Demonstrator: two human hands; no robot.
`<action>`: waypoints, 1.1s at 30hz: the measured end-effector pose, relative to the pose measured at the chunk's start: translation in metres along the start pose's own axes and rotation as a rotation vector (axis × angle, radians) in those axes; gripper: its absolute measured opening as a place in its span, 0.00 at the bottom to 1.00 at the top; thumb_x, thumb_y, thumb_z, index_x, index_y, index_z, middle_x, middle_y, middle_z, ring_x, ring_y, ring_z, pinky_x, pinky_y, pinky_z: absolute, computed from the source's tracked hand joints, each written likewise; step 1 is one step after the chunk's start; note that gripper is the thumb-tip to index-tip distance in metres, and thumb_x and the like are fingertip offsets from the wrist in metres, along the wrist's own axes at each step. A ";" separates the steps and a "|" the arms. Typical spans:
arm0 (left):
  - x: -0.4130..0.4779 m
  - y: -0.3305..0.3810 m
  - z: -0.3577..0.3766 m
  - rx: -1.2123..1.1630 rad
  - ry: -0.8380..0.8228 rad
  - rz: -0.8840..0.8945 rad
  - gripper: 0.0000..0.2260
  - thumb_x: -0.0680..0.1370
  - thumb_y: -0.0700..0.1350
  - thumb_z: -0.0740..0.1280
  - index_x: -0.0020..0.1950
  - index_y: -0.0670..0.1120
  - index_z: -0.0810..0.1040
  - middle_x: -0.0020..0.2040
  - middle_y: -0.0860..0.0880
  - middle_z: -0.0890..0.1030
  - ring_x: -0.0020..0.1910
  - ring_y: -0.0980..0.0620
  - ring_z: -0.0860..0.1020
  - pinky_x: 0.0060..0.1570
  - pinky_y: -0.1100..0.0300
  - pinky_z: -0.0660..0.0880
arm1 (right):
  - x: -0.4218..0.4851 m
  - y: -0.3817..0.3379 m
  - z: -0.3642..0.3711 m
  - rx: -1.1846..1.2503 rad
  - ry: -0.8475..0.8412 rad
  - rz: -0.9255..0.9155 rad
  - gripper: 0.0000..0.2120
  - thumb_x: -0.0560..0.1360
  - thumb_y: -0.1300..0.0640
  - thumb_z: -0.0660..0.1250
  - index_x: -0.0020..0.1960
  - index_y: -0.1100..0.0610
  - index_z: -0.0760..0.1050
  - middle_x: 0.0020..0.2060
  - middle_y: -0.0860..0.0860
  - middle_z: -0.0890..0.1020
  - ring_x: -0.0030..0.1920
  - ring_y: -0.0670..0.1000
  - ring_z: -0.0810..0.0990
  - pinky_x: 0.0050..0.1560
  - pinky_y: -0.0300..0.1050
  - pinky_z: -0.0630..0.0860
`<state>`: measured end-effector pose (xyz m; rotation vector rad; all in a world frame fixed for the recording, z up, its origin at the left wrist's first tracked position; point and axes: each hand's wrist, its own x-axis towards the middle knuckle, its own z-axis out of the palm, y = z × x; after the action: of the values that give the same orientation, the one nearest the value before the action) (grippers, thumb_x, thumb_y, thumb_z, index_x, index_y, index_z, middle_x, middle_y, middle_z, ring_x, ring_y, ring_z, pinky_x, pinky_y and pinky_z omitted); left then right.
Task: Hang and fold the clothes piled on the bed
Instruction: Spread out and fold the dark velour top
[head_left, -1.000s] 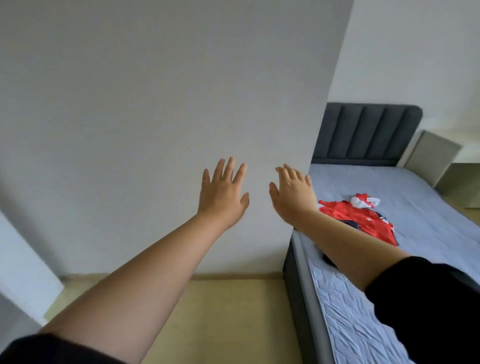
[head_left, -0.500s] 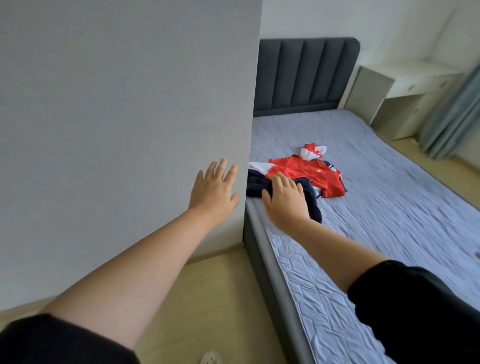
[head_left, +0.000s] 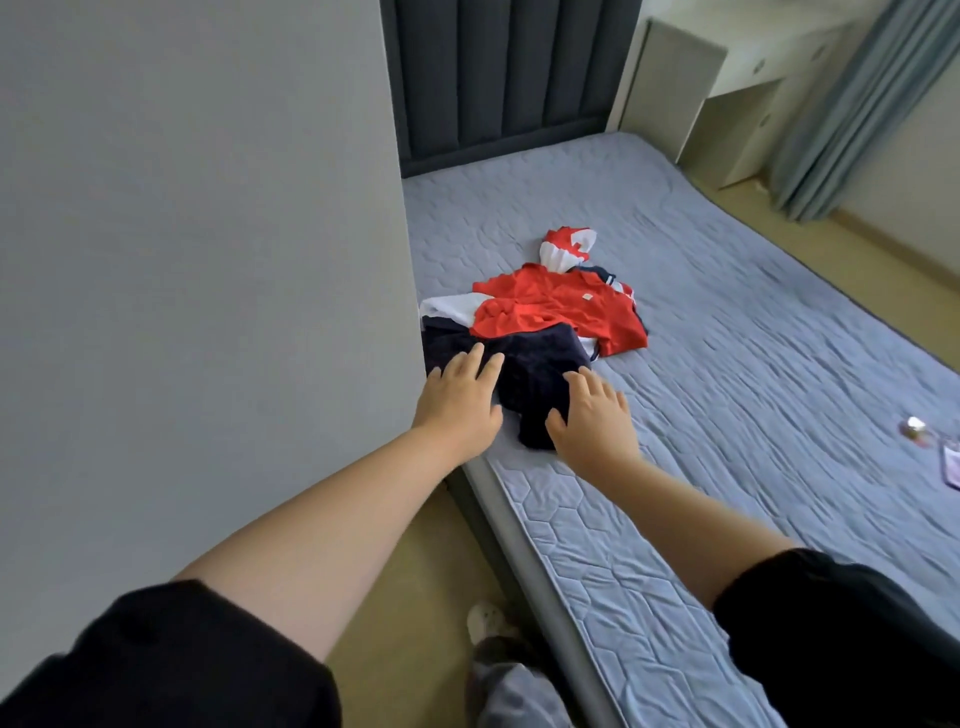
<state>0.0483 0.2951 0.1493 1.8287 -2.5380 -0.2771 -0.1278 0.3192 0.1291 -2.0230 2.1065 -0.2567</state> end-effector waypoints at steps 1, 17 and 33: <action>0.017 0.003 0.010 -0.021 -0.024 0.005 0.29 0.80 0.50 0.58 0.78 0.47 0.50 0.78 0.44 0.50 0.76 0.45 0.53 0.72 0.46 0.57 | 0.013 0.009 0.008 0.003 -0.016 0.017 0.26 0.77 0.51 0.61 0.72 0.58 0.62 0.72 0.55 0.65 0.70 0.58 0.64 0.71 0.55 0.58; 0.259 -0.011 0.196 -0.716 -0.529 -0.463 0.27 0.81 0.46 0.58 0.78 0.52 0.51 0.71 0.44 0.68 0.42 0.52 0.76 0.40 0.58 0.73 | 0.222 0.152 0.194 0.334 -0.460 0.510 0.31 0.76 0.53 0.64 0.75 0.59 0.56 0.72 0.56 0.62 0.70 0.57 0.65 0.66 0.55 0.69; 0.307 -0.024 0.311 -1.151 -0.626 -0.780 0.31 0.79 0.45 0.63 0.78 0.52 0.50 0.68 0.49 0.70 0.64 0.49 0.71 0.63 0.56 0.68 | 0.315 0.192 0.294 0.691 -0.342 0.625 0.23 0.72 0.68 0.60 0.63 0.50 0.73 0.43 0.48 0.78 0.42 0.52 0.77 0.40 0.41 0.75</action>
<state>-0.0599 0.0430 -0.1919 2.0826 -1.0170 -1.9893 -0.2444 0.0185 -0.2151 -0.9069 1.9369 -0.4169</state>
